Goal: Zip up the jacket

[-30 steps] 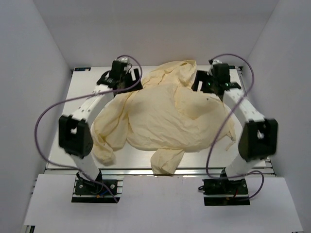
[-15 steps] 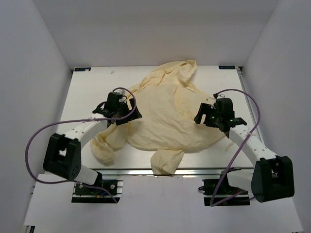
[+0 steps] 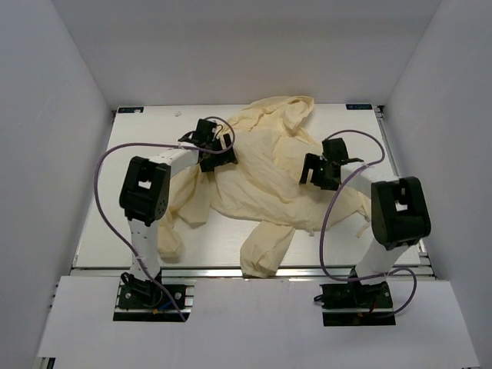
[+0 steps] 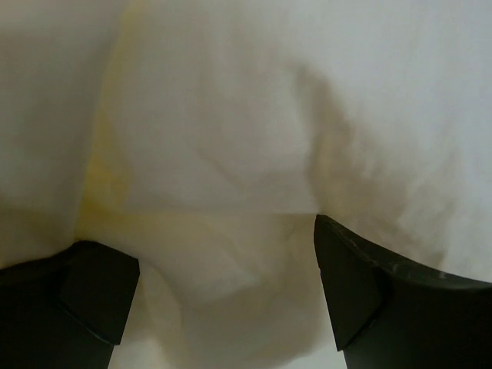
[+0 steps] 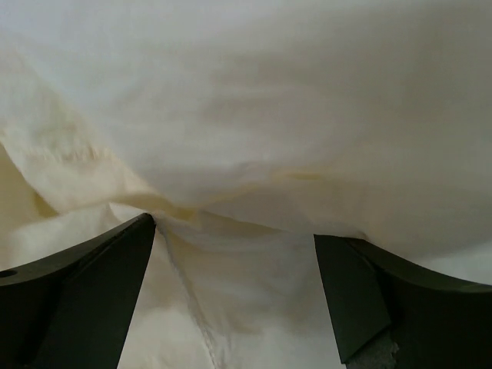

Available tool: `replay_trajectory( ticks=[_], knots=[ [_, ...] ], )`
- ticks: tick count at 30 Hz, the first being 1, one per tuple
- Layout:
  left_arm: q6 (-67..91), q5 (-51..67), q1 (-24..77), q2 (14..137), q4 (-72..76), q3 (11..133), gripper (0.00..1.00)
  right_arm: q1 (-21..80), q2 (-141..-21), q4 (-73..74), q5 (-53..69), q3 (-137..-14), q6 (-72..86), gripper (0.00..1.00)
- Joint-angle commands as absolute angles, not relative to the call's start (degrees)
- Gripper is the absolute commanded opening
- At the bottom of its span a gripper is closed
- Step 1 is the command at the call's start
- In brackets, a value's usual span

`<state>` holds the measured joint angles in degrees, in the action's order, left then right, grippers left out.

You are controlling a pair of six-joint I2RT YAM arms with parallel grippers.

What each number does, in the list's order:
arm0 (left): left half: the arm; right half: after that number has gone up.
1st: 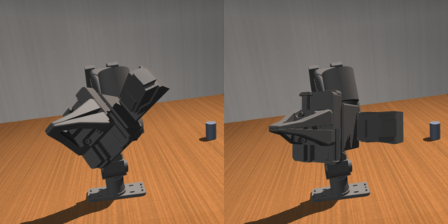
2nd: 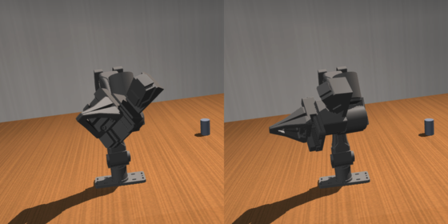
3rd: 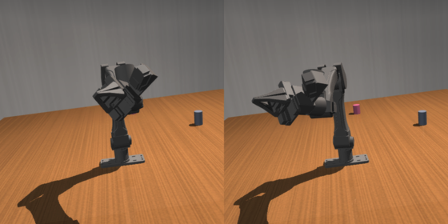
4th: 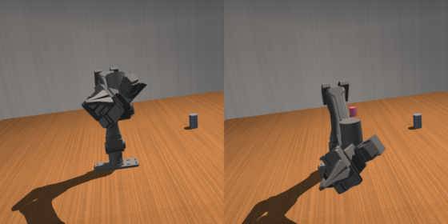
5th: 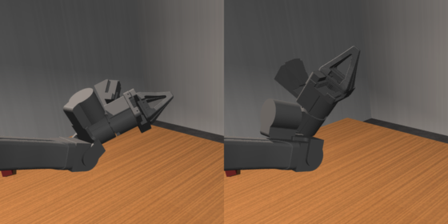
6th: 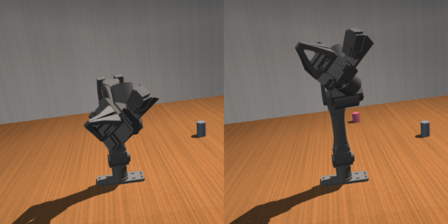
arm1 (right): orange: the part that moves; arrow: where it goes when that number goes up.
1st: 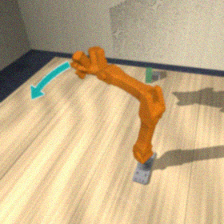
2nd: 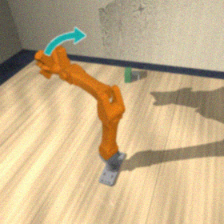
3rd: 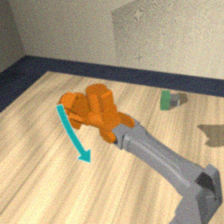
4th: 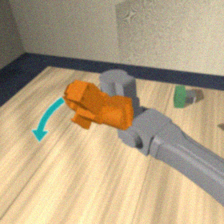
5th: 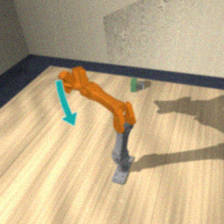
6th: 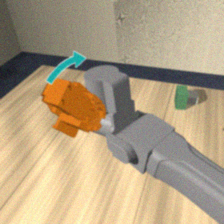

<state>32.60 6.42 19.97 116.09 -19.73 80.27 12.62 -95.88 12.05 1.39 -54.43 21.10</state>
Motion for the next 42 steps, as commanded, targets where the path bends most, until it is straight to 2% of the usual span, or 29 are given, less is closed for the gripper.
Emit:
replay_trajectory(
  ticks=[1,6,9,11,18,21,22,26,28,33,36,42],
  knots=[
    [29.7,5.4,18.9,124.3,-23.6,89.2,0.98,12.5,-101.8,12.0,-3.1,-63.6,21.5,0.89],
    [27.2,6.5,17.1,133.1,-29.5,104.6,0.98,11.6,-110.4,15.0,-3.1,-74.9,21.6,0.89],
    [25.1,9.8,16.8,133.3,-31.4,109.5,0.98,11.2,-109.7,16.3,-2.2,-78.6,21.4,0.89],
    [24.2,13.2,16.8,130.7,-30.6,106.5,0.98,11.1,-105.2,15.8,-2.1,-76.9,20.9,0.89],
    [24.7,14.0,16.9,107.3,-25.5,86.8,0.98,6.4,-88.1,17.9,-2.6,-66.5,20.3,0.90],
    [26.3,12.6,16.9,95.4,-24.3,76.5,0.98,-6.1,-82.5,20.3,2.4,-60.7,21.2,0.89],
    [26.9,12.0,16.8,90.1,-23.8,74.0,0.98,-8.5,-81.6,21.7,3.4,-59.4,21.4,0.89],
    [34.2,6.8,16.9,81.8,-24.3,64.7,0.98,-15.4,-80.2,26.4,0.8,-56.6,21.9,0.89],
    [35.7,7.1,16.9,79.0,-20.2,58.3,0.98,-17.6,-82.0,26.5,-2.8,-55.8,23.0,0.89],
    [35.8,8.4,16.8,78.4,-19.4,53.8,0.98,-18.8,-86.4,23.5,-1.5,-56.2,19.6,0.89],
    [35.9,6.7,16.8,78.8,-19.2,53.2,0.98,-18.8,-90.9,24.1,-1.9,-56.8,18.5,0.89],
    [34.8,6.6,16.9,80.9,-19.6,54.6,0.98,-16.9,-91.9,23.8,-4.2,-52.3,17.8,0.88]
  ],
)
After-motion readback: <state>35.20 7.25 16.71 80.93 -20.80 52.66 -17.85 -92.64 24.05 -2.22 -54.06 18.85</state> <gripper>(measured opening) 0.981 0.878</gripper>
